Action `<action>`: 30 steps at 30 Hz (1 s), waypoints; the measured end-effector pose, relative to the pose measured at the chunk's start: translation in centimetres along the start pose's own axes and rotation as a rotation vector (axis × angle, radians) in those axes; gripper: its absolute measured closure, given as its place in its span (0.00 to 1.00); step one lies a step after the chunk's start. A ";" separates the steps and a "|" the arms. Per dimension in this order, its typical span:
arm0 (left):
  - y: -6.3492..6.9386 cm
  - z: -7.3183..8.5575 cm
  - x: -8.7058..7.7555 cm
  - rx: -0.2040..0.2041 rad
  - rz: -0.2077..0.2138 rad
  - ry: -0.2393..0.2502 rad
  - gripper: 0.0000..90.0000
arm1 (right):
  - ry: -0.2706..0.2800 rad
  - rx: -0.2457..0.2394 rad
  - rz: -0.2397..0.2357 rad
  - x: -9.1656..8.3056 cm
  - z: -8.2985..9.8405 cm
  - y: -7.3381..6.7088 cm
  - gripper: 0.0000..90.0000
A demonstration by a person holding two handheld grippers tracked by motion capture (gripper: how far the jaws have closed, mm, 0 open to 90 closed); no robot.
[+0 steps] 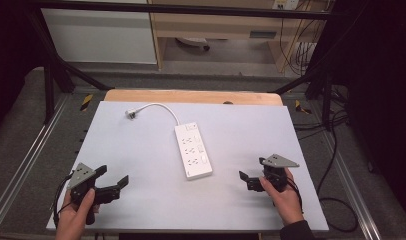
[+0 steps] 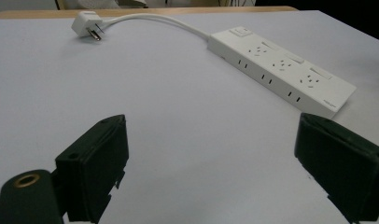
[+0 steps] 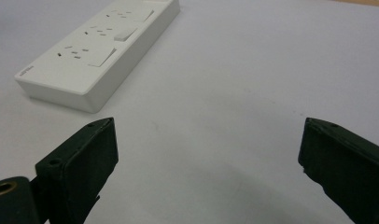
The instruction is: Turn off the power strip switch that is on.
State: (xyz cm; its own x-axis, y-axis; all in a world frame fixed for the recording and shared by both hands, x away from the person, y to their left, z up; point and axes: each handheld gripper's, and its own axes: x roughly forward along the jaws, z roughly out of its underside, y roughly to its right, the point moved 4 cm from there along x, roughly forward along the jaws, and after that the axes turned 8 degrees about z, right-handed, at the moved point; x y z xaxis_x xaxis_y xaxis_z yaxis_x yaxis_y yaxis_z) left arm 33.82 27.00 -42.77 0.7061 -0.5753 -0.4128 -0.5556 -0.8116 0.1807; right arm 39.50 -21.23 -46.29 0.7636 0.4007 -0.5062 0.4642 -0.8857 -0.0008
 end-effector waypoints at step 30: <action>-0.3 -0.1 -0.4 -0.049 -0.066 0.026 0.09 | 0.086 -0.089 -0.070 0.2 -3.7 -4.7 0.04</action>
State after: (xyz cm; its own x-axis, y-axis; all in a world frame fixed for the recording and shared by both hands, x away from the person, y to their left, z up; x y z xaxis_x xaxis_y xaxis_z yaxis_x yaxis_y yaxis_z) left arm 33.77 27.50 -42.61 0.7523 -0.5221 -0.4018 -0.4854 -0.8516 0.1977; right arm 39.16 -16.11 -43.16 0.7617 0.4828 -0.4321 0.5527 -0.8322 0.0445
